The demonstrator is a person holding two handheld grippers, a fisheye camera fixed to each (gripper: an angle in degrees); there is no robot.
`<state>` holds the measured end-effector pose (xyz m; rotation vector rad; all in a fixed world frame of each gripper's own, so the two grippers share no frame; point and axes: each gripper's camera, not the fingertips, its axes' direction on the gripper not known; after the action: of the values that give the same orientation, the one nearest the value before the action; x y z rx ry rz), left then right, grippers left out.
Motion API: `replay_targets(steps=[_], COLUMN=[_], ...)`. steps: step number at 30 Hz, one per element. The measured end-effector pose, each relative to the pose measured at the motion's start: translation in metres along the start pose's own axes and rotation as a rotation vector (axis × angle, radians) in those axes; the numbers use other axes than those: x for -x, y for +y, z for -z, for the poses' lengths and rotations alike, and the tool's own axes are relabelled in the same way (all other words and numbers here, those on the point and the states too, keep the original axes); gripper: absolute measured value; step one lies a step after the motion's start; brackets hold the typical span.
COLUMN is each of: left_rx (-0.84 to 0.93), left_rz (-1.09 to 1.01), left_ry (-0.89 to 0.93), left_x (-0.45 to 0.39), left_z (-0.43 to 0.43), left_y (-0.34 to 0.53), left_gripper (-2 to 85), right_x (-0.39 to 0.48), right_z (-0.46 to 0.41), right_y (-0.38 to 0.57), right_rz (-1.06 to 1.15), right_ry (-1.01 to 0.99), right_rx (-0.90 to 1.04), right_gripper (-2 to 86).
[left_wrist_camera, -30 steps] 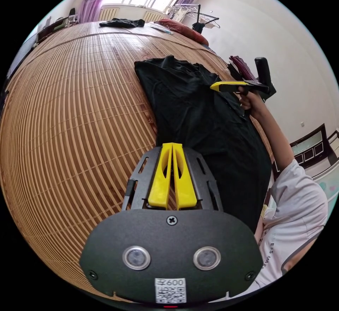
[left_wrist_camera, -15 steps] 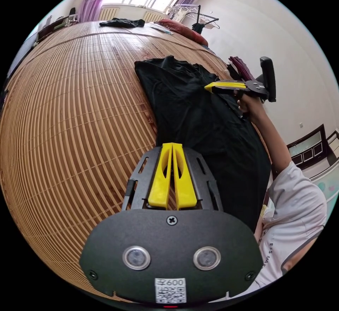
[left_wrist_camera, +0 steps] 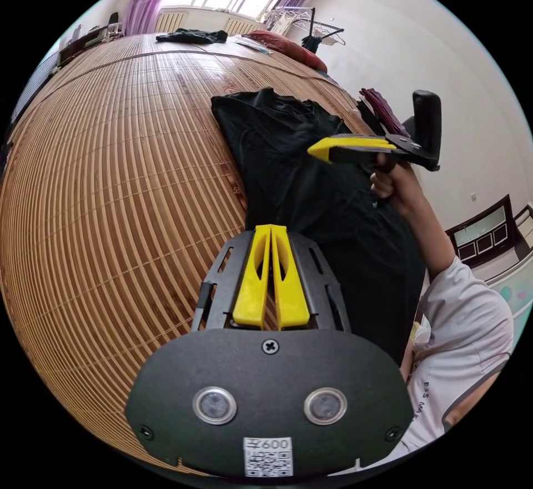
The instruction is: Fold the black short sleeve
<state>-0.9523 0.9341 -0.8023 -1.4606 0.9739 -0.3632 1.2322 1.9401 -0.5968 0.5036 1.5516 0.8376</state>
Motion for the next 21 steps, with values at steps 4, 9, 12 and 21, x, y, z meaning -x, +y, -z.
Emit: replay_targets(steps=[4, 9, 12, 21], left_rx=[-0.002, -0.005, -0.005, -0.004], left_rz=[0.005, -0.002, 0.001, -0.001], left_ry=[0.013, 0.001, 0.009, 0.004], left_x=[0.016, 0.035, 0.049, 0.087], left_z=[-0.007, -0.02, -0.029, -0.062], left_y=[0.006, 0.019, 0.027, 0.055], left_gripper=[0.0, 0.0, 0.1, 0.0], right_x=[0.057, 0.053, 0.044, 0.138], right_z=[-0.038, -0.004, 0.026, 0.038], right_y=[-0.009, 0.0, 0.013, -0.041], right_rz=[0.12, 0.019, -0.053, -0.022], right_ry=[0.082, 0.22, 0.478, 0.278], right_rx=[0.139, 0.047, 0.004, -0.041], right_gripper=[-0.8, -0.8, -0.9, -0.9])
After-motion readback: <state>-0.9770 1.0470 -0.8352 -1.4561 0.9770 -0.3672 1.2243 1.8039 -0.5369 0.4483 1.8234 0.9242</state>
